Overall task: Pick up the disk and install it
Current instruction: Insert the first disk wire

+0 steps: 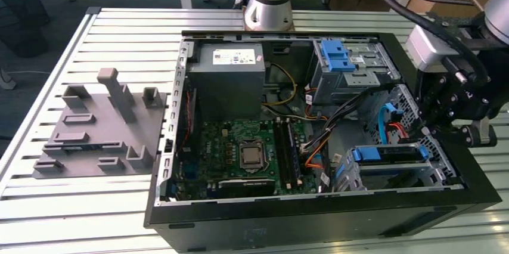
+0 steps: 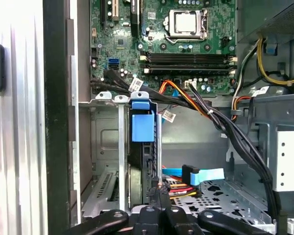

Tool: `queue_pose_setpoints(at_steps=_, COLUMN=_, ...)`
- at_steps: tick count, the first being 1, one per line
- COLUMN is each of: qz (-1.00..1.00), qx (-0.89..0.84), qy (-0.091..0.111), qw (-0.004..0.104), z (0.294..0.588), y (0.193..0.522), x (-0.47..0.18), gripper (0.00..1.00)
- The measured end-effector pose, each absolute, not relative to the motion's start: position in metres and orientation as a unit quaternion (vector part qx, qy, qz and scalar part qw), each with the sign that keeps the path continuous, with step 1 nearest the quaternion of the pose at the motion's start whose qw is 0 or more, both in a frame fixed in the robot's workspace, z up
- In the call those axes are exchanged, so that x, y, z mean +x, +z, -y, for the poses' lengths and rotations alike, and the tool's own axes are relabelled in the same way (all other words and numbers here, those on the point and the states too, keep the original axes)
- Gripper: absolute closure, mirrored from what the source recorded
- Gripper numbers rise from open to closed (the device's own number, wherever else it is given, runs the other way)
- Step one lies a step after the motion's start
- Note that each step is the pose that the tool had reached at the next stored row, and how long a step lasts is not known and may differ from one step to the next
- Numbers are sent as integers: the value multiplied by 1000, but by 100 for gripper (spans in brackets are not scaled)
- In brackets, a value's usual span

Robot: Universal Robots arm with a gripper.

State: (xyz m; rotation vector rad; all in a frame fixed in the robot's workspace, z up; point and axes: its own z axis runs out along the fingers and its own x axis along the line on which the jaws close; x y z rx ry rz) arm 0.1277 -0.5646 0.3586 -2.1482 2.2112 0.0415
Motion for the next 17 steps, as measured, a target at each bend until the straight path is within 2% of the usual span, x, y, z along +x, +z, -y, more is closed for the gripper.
queue_pose_setpoints(at_steps=5, qz=-716, qx=-698, qy=15, qw=32, z=571, y=358, x=127, gripper=89)
queue_pose_setpoints(at_steps=6, qz=-715, qx=-698, qy=16, qw=33, z=572, y=357, x=127, gripper=82)
queue_pose_setpoints(at_steps=11, qz=-713, qx=-700, qy=20, qw=41, z=577, y=354, x=127, gripper=82)
queue_pose_setpoints(at_steps=12, qz=-712, qx=-700, qy=20, qw=42, z=577, y=353, x=126, gripper=81)
queue_pose_setpoints(at_steps=13, qz=-712, qx=-701, qy=19, qw=43, z=577, y=352, x=126, gripper=75)
queue_pose_setpoints(at_steps=17, qz=-711, qx=-701, qy=24, qw=50, z=577, y=350, x=124, gripper=75)
